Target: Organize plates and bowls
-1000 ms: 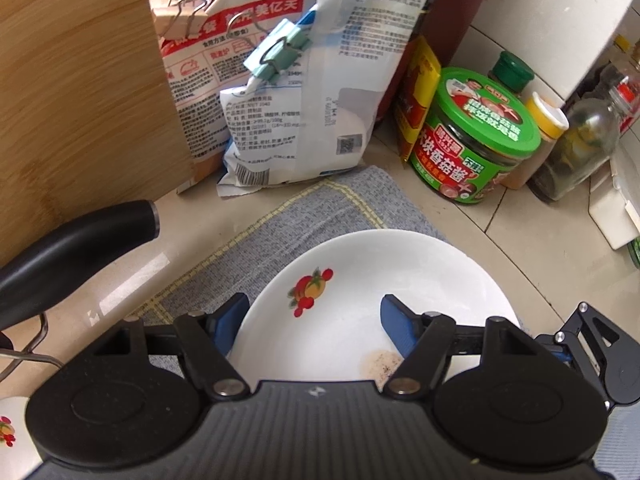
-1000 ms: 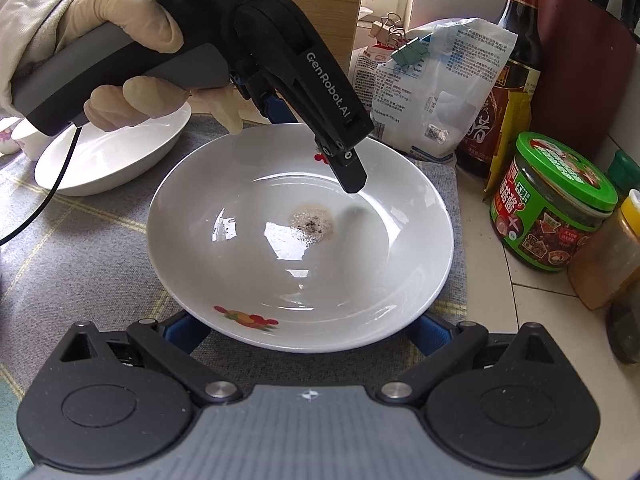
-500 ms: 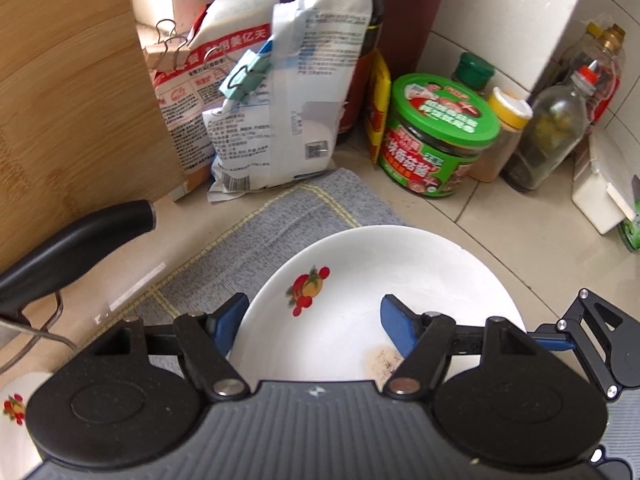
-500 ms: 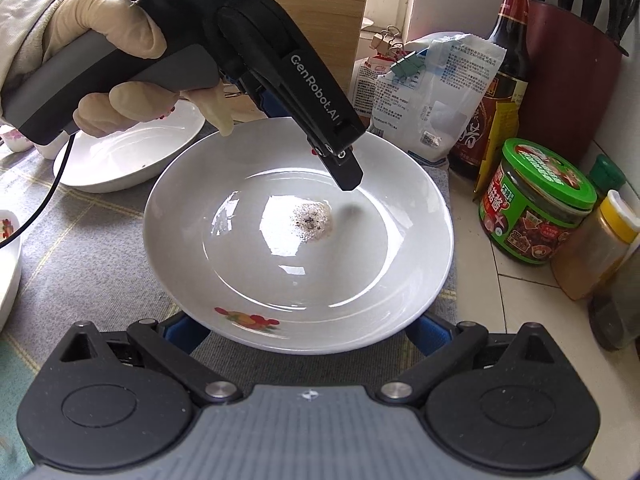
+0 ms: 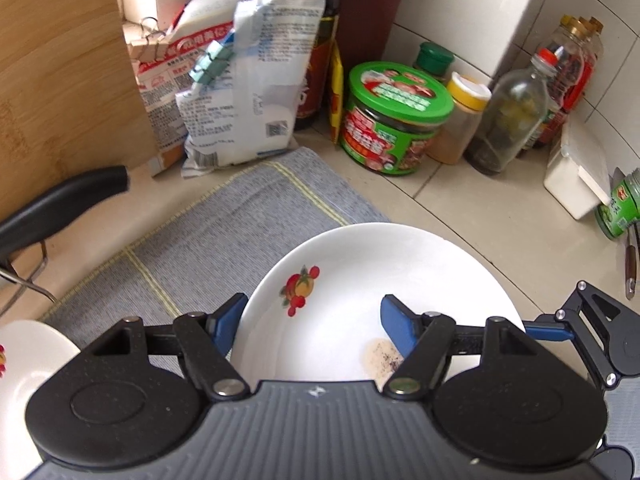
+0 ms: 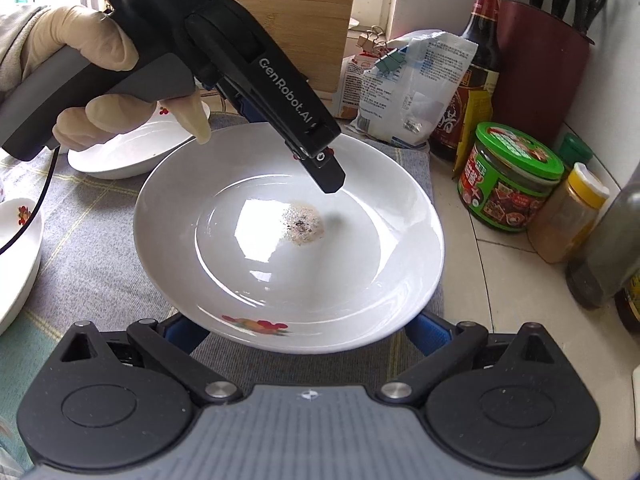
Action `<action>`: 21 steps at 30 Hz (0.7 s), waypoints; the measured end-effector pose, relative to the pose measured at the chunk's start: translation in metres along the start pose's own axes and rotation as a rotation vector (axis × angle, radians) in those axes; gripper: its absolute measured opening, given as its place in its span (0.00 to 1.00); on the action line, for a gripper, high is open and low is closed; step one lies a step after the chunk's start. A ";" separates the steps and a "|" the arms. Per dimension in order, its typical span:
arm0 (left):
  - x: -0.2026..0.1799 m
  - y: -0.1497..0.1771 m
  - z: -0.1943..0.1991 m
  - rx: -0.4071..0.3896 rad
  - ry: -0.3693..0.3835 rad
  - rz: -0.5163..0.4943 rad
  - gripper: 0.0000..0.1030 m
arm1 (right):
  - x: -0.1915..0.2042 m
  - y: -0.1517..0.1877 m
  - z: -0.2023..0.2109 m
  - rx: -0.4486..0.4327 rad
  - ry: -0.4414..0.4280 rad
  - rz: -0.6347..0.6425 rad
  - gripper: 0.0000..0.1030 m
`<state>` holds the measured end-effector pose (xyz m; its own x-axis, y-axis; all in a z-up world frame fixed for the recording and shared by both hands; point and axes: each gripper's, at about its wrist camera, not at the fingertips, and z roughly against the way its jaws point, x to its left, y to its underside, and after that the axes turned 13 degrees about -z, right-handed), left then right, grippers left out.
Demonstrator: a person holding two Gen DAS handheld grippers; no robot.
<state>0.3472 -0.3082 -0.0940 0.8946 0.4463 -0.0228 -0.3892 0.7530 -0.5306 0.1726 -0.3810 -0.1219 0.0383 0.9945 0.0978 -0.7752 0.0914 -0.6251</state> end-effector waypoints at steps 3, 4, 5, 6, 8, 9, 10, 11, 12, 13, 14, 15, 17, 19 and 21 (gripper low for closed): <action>-0.006 0.005 -0.004 0.013 0.003 -0.004 0.69 | -0.001 0.007 0.000 0.013 0.007 -0.006 1.00; -0.008 0.008 -0.006 0.019 0.002 -0.007 0.69 | -0.001 0.009 -0.001 0.019 0.009 -0.007 1.00; -0.009 0.010 -0.007 0.023 0.002 -0.010 0.69 | -0.001 0.011 -0.002 0.024 0.010 -0.008 1.00; -0.010 0.011 -0.009 0.028 0.003 -0.011 0.69 | -0.001 0.012 -0.002 0.029 0.011 -0.009 1.00; -0.011 0.015 -0.012 0.042 0.003 -0.008 0.69 | -0.001 0.015 -0.002 0.034 0.009 -0.012 1.00; -0.012 0.017 -0.013 0.046 0.004 -0.007 0.69 | -0.001 0.016 -0.002 0.037 0.009 -0.015 1.00; -0.012 0.019 -0.014 0.052 0.004 -0.005 0.69 | -0.001 0.017 -0.001 0.039 0.007 -0.017 1.00; -0.012 0.022 -0.015 0.057 0.005 -0.004 0.69 | -0.001 0.018 -0.001 0.038 0.006 -0.017 1.00; -0.012 0.024 -0.016 0.060 0.006 -0.007 0.69 | 0.000 0.018 0.000 0.035 0.006 -0.013 1.00; -0.012 0.025 -0.016 0.064 0.007 -0.007 0.69 | 0.001 0.018 0.000 0.035 0.006 -0.009 1.00; -0.012 0.027 -0.016 0.068 0.009 -0.004 0.69 | 0.001 0.017 -0.001 0.038 0.004 -0.008 1.00; -0.012 0.028 -0.016 0.071 0.010 -0.007 0.69 | 0.002 0.018 -0.001 0.041 0.001 -0.009 1.00; -0.012 0.031 -0.017 0.075 0.011 -0.008 0.69 | 0.003 0.018 -0.001 0.045 -0.011 -0.014 1.00; -0.010 0.034 -0.018 0.085 0.015 0.008 0.69 | 0.006 0.018 -0.002 0.047 -0.022 -0.015 1.00; -0.009 0.037 -0.016 0.088 0.009 0.006 0.69 | 0.010 0.018 -0.003 0.042 -0.011 0.006 1.00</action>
<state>0.3280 -0.2926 -0.1272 0.8940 0.4469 -0.0337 -0.4120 0.7899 -0.4542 0.1608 -0.3690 -0.1341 0.0266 0.9944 0.1027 -0.8012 0.0827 -0.5926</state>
